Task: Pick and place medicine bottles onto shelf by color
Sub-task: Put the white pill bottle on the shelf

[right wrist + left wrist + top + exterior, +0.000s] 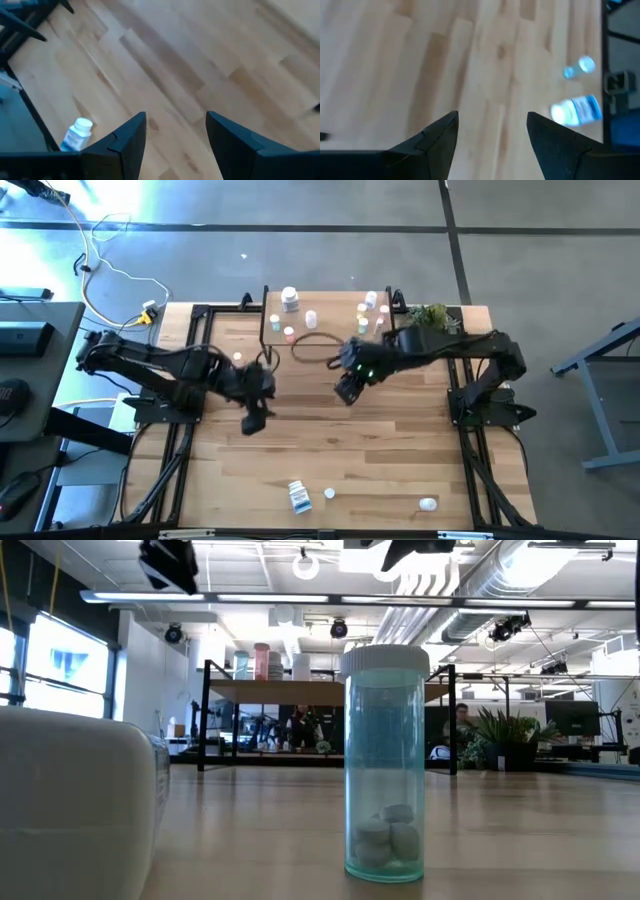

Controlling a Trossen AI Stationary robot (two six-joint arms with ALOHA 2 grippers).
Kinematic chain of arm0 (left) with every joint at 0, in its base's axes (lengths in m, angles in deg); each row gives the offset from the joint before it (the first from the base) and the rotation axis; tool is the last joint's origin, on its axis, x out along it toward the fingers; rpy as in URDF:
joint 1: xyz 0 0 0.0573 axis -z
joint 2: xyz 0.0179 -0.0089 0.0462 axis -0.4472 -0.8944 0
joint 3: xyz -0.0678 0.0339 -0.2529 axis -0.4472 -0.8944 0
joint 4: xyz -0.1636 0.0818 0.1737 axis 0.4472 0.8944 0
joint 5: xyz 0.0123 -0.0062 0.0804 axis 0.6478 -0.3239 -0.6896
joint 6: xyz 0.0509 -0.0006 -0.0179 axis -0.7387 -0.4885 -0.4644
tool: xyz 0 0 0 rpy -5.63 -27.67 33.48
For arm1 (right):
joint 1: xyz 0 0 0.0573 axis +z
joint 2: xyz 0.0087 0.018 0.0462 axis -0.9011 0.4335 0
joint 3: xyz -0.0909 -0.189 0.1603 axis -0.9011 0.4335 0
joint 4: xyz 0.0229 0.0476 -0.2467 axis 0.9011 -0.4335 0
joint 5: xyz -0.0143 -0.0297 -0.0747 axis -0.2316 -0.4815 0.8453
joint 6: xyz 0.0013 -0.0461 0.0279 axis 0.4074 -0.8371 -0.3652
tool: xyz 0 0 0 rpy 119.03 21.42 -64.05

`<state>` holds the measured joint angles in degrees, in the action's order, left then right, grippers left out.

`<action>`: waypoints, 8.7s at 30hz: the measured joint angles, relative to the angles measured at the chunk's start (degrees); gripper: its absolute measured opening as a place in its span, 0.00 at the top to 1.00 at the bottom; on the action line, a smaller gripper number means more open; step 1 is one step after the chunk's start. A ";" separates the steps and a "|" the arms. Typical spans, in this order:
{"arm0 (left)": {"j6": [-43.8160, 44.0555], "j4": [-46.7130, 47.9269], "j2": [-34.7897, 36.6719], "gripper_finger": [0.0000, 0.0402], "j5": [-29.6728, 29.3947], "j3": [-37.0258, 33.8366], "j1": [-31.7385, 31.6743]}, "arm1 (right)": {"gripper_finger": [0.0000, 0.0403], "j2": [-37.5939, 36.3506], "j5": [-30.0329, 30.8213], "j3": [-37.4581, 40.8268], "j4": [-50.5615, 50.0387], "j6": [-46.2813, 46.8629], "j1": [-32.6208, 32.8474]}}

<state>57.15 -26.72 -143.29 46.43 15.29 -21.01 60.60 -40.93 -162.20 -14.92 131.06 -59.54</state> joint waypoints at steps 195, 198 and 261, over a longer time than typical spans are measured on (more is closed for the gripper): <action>-34.40 -41.57 -17.64 0.44 0.02 -4.37 -6.56 | 0.51 0.57 -0.46 -0.02 1.81 -4.00 -4.75; -34.38 -39.42 -15.62 0.44 0.02 -4.37 -7.73 | 0.51 0.01 -0.48 0.00 1.81 -6.35 -6.09; -13.59 -23.92 32.56 0.44 -6.40 -20.85 -8.82 | 0.35 16.94 -9.23 0.04 19.00 -9.11 0.75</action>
<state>43.56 -50.64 -110.72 40.03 -5.56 -29.83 77.53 -50.17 -162.16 4.07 121.95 -58.79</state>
